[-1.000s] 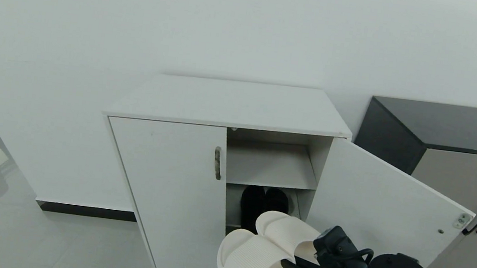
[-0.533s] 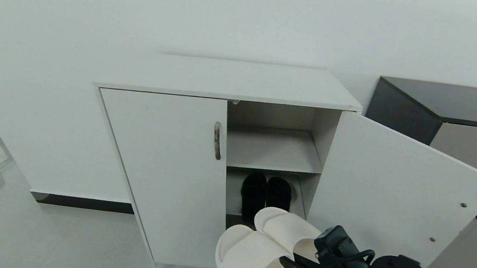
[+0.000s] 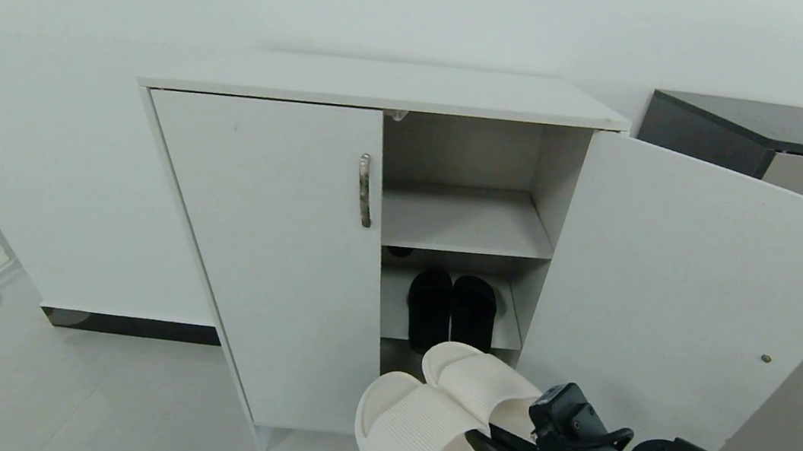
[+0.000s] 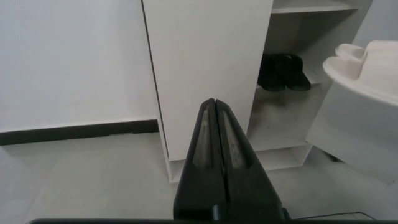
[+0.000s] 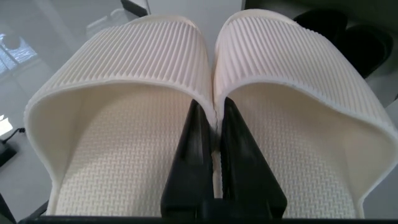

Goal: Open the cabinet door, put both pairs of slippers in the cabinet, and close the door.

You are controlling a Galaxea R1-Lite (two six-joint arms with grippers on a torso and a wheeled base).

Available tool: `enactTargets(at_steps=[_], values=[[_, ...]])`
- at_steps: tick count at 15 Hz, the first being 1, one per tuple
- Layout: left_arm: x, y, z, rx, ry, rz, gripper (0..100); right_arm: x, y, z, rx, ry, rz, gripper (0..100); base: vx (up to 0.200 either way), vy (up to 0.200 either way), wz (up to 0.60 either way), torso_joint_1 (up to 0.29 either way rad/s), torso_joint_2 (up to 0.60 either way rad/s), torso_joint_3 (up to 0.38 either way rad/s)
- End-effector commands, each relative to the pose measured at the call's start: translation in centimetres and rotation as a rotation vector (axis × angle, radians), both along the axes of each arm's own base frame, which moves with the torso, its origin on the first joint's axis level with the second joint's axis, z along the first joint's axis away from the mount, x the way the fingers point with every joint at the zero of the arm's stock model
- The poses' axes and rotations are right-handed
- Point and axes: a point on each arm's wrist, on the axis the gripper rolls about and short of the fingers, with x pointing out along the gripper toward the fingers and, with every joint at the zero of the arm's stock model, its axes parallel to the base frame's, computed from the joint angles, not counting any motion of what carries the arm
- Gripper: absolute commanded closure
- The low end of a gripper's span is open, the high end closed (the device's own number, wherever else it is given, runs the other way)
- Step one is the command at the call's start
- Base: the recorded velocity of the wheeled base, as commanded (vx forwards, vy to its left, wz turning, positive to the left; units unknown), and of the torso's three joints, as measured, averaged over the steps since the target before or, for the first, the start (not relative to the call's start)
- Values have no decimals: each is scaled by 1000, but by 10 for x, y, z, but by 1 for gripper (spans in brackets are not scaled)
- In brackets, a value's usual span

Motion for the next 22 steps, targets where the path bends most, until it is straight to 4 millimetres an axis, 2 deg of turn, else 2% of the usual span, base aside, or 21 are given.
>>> enactTargets(at_steps=[1,4,7,9,11,14,18,22], values=[[0,0,0,0,-1,0,100,8,8,4,27,-32,-56,100,0,0,0,-56,168,105],[0,0,0,-2,-1,0,100,24,30,33,43,-64,-237,100,0,0,0,-11,27,24],[0,0,0,1,-1,0,100,24,58,90,108,31,-365,100,0,0,0,0,0,0],[0,0,0,3,-1,-1,100,32,75,118,56,44,-568,100,0,0,0,0,0,0],[0,0,0,4,-1,-1,100,35,80,133,65,55,-649,100,0,0,0,0,0,0],[0,0,0,6,-1,-1,100,43,88,129,63,35,-701,100,0,0,0,0,0,0],[0,0,0,3,0,-1,100,55,85,126,77,9,-720,100,0,0,0,0,0,0],[0,0,0,3,-1,-1,100,57,88,111,17,7,-716,100,0,0,0,0,0,0]])
